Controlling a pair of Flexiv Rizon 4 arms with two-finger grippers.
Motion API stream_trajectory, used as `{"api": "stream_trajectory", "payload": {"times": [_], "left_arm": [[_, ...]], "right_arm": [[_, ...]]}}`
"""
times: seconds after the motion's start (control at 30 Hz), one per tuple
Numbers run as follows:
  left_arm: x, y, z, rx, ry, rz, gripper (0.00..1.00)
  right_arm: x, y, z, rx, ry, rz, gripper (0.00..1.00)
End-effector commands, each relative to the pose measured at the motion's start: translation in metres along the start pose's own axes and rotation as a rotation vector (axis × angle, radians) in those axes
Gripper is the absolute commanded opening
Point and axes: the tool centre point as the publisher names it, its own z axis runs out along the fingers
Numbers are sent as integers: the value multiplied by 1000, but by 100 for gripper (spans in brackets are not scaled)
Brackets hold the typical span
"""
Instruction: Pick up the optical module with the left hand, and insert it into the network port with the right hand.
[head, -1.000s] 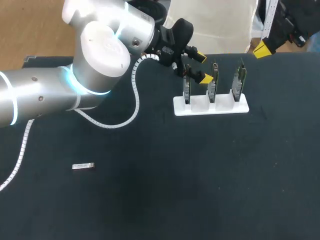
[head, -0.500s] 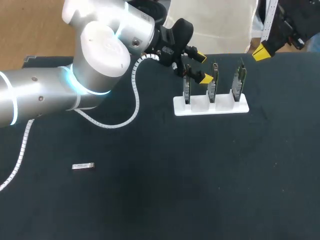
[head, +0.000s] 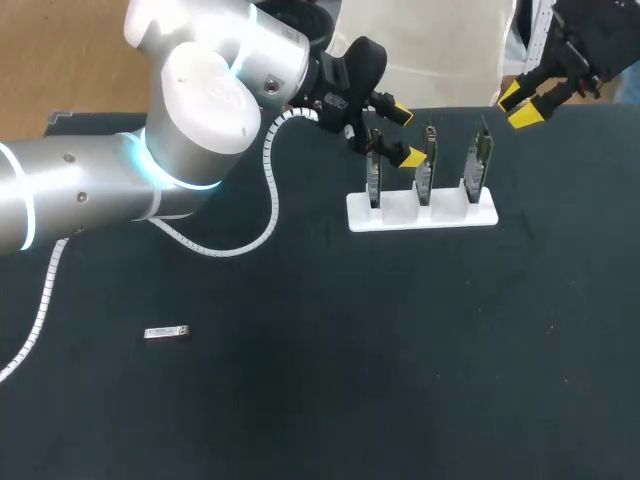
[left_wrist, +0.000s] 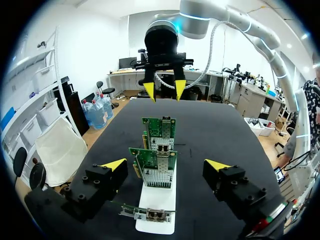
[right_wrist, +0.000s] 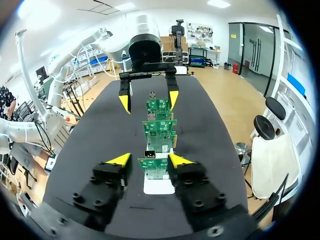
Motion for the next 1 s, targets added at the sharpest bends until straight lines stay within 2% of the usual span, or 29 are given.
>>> {"api": "stream_trajectory", "payload": {"times": [0.03, 0.6, 1.0], "left_arm": [[-1, 1, 0, 2, 5, -1, 100], [-1, 1, 0, 2, 5, -1, 100], [-34, -2, -32, -41, -68, 73, 100]], "right_arm": [[0, 1, 0, 3, 0, 0, 100], [0, 1, 0, 3, 0, 0, 100], [0, 1, 0, 3, 0, 0, 100]]}}
